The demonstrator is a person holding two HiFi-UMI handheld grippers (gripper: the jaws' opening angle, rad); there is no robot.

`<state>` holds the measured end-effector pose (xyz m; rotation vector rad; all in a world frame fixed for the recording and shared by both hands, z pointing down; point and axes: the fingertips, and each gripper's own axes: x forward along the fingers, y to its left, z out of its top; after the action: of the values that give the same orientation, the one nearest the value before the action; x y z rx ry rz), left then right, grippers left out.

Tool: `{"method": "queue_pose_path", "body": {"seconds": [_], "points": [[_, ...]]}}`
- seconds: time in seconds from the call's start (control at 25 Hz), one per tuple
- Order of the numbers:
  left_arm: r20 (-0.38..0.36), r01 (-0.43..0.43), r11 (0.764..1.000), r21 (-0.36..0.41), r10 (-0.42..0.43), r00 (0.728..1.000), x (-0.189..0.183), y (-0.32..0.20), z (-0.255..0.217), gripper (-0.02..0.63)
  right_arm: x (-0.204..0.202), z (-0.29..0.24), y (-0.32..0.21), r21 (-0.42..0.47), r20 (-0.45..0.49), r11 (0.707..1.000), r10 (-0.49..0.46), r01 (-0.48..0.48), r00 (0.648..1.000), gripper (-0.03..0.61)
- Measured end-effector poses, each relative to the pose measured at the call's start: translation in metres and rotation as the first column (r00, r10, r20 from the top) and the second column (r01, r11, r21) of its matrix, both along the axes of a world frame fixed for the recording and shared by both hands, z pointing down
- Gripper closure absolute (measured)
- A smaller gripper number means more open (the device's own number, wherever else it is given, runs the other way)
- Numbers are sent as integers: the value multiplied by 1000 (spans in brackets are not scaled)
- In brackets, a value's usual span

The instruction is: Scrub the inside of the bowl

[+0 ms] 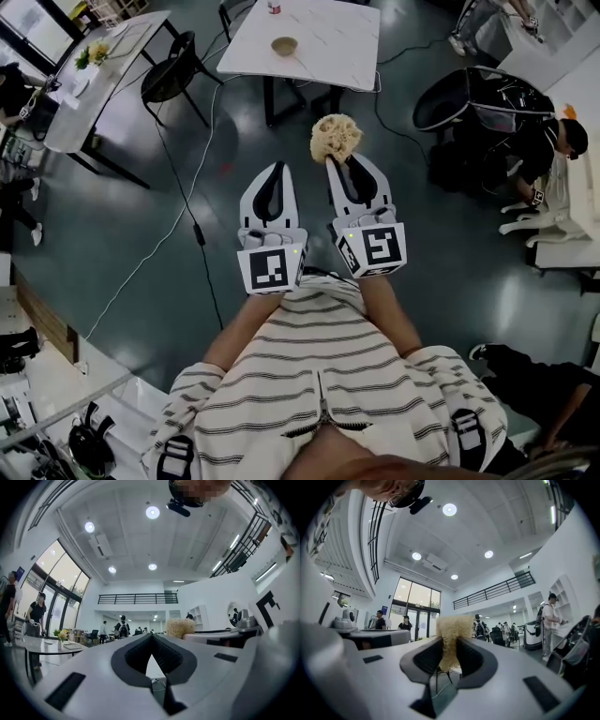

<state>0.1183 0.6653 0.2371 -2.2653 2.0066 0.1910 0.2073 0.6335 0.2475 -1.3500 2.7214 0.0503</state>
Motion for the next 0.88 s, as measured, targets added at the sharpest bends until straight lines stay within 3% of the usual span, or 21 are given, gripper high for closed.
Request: {"method": "queue_pose_path", "body": {"seconds": [0.28,0.48,0.88], "points": [[10,25,999,-25,-25,1000,45,-16,12,607,50,9,-17,-2,22,1000,-10,10,1000,482],[9,12,998,-53,-12,1000,59,-36,22,607,62,32,-38,-71,55,997,-1,5,998,481],[-18,-11,996,-94,9,1000,11,-149,54,607,19,53,-147,-94,29,995,29,-26,999,482]]}}
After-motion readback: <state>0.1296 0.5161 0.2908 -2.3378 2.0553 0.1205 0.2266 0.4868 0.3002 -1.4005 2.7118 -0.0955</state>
